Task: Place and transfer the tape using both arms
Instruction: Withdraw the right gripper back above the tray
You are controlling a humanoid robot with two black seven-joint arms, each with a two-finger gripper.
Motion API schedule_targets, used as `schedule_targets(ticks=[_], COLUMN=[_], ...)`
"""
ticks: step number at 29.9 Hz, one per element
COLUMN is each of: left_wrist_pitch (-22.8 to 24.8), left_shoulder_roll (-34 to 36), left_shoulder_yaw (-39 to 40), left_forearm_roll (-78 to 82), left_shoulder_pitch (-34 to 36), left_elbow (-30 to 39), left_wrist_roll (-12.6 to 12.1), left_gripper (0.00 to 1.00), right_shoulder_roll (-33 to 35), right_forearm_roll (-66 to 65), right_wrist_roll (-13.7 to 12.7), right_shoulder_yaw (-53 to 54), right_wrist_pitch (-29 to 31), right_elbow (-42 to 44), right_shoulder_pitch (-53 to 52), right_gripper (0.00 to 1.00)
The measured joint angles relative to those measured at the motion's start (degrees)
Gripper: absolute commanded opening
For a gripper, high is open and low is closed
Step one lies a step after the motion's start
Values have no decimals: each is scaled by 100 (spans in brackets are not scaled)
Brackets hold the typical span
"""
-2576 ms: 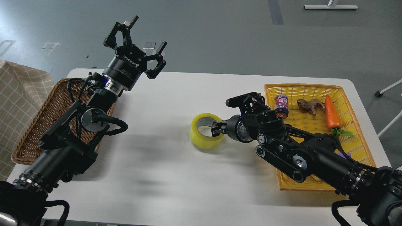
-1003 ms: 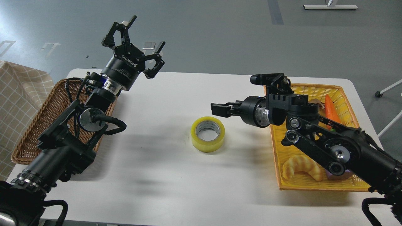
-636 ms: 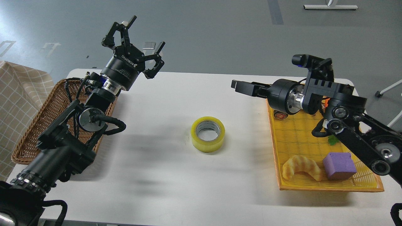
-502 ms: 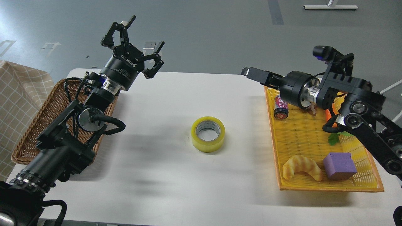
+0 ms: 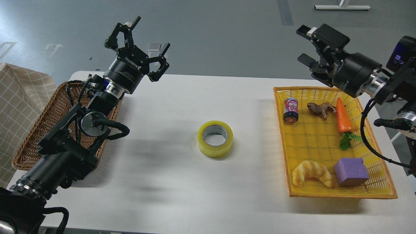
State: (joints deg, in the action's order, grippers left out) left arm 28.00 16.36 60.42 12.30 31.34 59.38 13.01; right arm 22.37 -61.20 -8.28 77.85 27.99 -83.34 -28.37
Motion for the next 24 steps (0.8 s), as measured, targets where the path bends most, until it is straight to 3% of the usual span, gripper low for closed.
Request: schedule_targets(ticks=[8, 24], left_wrist_pitch=[0, 0], left_shoulder_roll=[0, 36], left_shoulder_yaw=[-8, -74], left_forearm_roll=[0, 8], left_shoulder_pitch=[-5, -40], left_elbow=[0, 4], left_wrist_roll=[0, -17], left_gripper=[98, 98], right_shoulder_roll=[-598, -1542], right_forearm_roll=[1494, 2772], right_wrist_roll=[220, 83], right_shoulder_yaw=[868, 1343], right_wrist_pitch=[-1, 0], right_elbow=[543, 1068], right_shoulder_pitch=[153, -8], right_gripper=[100, 100])
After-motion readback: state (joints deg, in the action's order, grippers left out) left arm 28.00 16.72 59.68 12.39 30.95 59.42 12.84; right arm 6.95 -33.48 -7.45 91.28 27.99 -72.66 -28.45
